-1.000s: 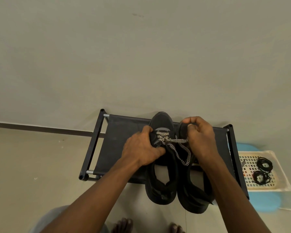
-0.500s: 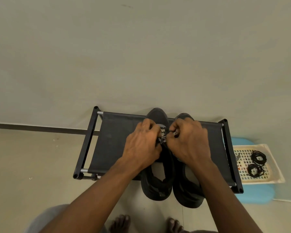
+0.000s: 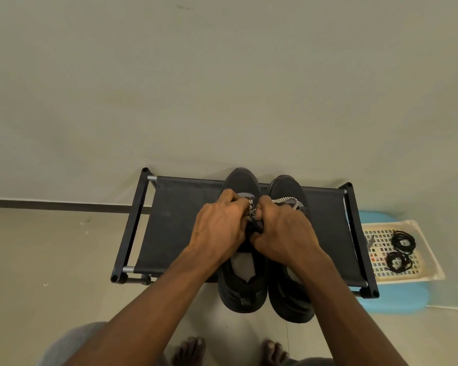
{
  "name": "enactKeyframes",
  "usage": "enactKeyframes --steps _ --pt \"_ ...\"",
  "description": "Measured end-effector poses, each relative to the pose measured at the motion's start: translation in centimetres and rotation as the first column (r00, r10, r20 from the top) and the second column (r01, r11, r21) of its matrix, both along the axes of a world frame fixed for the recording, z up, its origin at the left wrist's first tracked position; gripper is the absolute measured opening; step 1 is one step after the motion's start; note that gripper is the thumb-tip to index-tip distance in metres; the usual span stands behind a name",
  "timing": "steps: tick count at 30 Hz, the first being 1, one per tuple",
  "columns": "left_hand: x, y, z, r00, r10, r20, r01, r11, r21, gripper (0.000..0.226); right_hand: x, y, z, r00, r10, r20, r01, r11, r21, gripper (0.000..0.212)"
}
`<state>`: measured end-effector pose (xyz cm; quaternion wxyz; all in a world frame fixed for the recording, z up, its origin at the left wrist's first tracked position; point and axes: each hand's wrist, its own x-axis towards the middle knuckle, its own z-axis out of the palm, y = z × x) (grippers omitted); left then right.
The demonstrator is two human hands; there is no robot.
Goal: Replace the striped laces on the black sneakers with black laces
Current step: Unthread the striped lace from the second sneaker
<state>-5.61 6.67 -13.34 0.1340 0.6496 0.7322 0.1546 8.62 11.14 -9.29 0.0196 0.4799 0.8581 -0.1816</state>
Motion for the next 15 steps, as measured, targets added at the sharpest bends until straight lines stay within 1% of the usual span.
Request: enactKeyframes --steps 5,6,7,8,9,10,11,12,13,14,15 --pt "0.6 0.0 -0.3 0.998 0.049 0.029 -0.050 0.997 0.051 0.018 -0.1 0.2 -0.1 0.999 -0.026 0.039 0.027 1.000 -0.002 0.045" --pt "0.6 0.0 -0.1 0.993 0.096 0.063 -0.100 0.993 0.065 0.013 0.0 0.3 -0.1 0.998 -0.027 0.051 0.027 1.000 -0.004 0.044" --pt "0.3 0.2 -0.4 0.976 0.173 0.130 -0.183 0.981 0.070 0.009 0.1 0.4 0.0 0.998 -0.028 0.062 0.029 1.000 -0.012 0.044" --pt "-0.1 0.3 -0.4 0.932 0.289 0.220 -0.306 0.951 0.046 0.009 0.1 0.4 0.0 0.997 -0.032 0.069 0.033 0.999 -0.025 0.043" --pt "-0.6 0.5 -0.6 0.845 0.414 0.338 -0.436 0.900 -0.013 0.012 0.2 0.5 0.0 0.997 -0.033 0.073 0.036 0.999 -0.037 0.044" --pt "-1.1 0.7 -0.7 0.707 0.519 0.480 -0.541 0.835 -0.106 0.015 0.3 0.5 0.0 0.997 -0.033 0.073 0.036 0.998 -0.044 0.044" --pt "-1.4 0.8 -0.7 0.529 0.584 0.616 -0.601 0.770 -0.214 0.017 0.3 0.4 -0.1 0.997 -0.031 0.072 0.034 0.999 -0.042 0.044" --pt "-1.5 0.8 -0.7 0.365 0.618 0.697 -0.617 0.721 -0.316 0.017 0.3 0.4 -0.1 0.997 -0.029 0.071 0.032 0.999 -0.035 0.045" --pt "-1.5 0.9 -0.6 0.257 0.626 0.736 -0.610 0.696 -0.379 0.016 0.2 0.3 -0.2 0.997 -0.029 0.069 0.031 0.999 -0.026 0.045" --pt "-1.6 0.9 -0.6 0.242 0.621 0.745 -0.599 0.700 -0.389 0.015 0.2 0.3 -0.2 0.997 -0.031 0.066 0.032 0.999 -0.021 0.045" --pt "-1.9 1.0 -0.7 0.289 0.599 0.747 -0.587 0.727 -0.356 0.016 0.2 0.3 -0.3 0.998 -0.033 0.060 0.034 0.999 -0.020 0.045"
